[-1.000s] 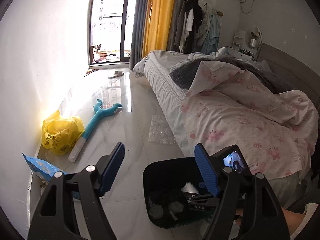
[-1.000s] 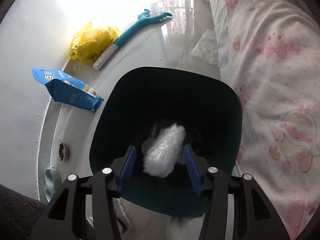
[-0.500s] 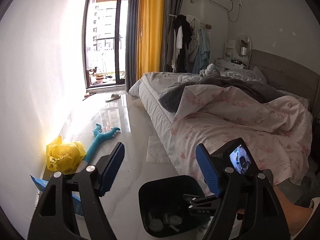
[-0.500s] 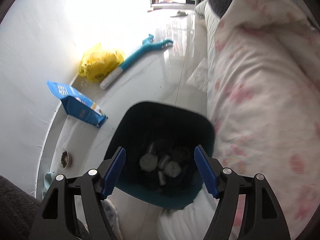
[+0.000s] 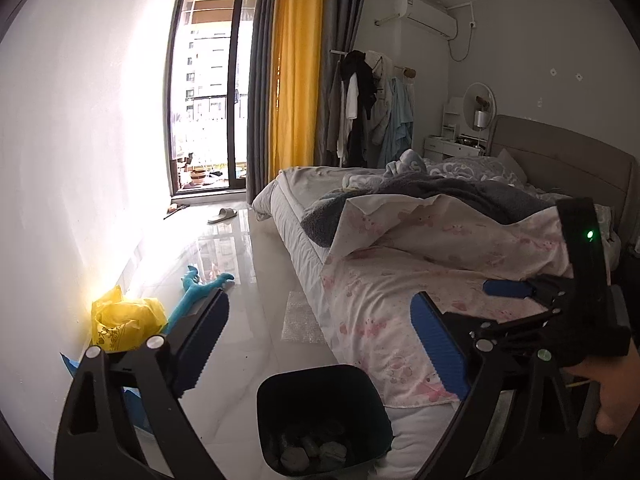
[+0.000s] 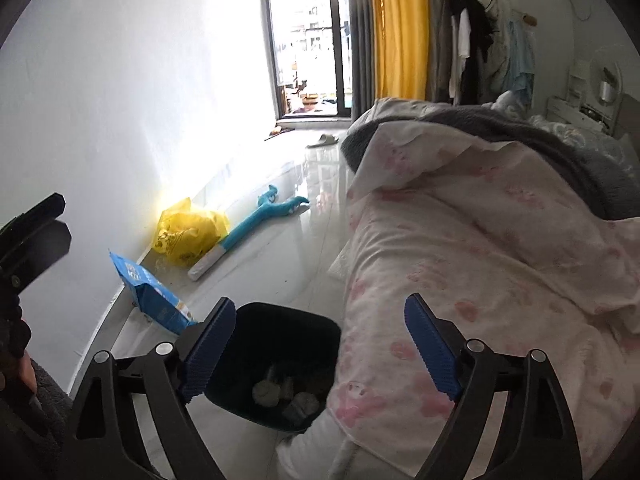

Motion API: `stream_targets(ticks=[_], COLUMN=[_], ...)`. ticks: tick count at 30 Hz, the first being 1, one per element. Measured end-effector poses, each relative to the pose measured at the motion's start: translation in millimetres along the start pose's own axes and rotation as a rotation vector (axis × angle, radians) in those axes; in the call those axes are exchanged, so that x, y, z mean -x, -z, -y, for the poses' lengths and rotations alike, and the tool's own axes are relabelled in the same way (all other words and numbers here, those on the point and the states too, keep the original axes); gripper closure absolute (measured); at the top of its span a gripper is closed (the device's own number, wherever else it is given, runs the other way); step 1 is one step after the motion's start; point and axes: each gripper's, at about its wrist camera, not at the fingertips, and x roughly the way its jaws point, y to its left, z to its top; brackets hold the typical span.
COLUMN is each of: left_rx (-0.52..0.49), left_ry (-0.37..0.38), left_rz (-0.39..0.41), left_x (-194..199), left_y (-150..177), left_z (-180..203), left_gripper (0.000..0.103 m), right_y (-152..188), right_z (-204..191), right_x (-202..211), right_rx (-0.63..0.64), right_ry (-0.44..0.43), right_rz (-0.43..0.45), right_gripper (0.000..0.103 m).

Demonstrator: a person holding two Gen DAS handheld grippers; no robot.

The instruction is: Collect trash

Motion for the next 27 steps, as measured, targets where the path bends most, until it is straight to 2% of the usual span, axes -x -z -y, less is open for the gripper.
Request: stream_targets(ticks=[6, 17, 22, 27], left_rx=[0.000, -0.048, -0.026, -0.049], left_ry=[0.039, -0.015, -0.007, 0.003], left_rz=[0.000, 0.008, 0.008, 0.017], left_x=[7.3, 20.3, 28.9, 36.5], left_y=[7.0, 19.7, 24.4, 30.1], left_z=[23.8, 53.3, 57.4, 67.9], left_gripper=[0.003, 0.003, 0.003, 0.003], right_y=[15.3, 66.8, 96.0, 129.0], right_z=[28.5, 79.6, 86.9, 97.5], right_x=[70.2, 173.3, 204.0, 221.1], right_rx=[-0.025, -0.097, -0.084, -0.106], right_ry=[0.105, 0.240, 0.251, 0.234], right_rz=[0.130, 0.275, 0.296, 0.302], right_gripper=[0.004, 0.003, 0.003, 0.003])
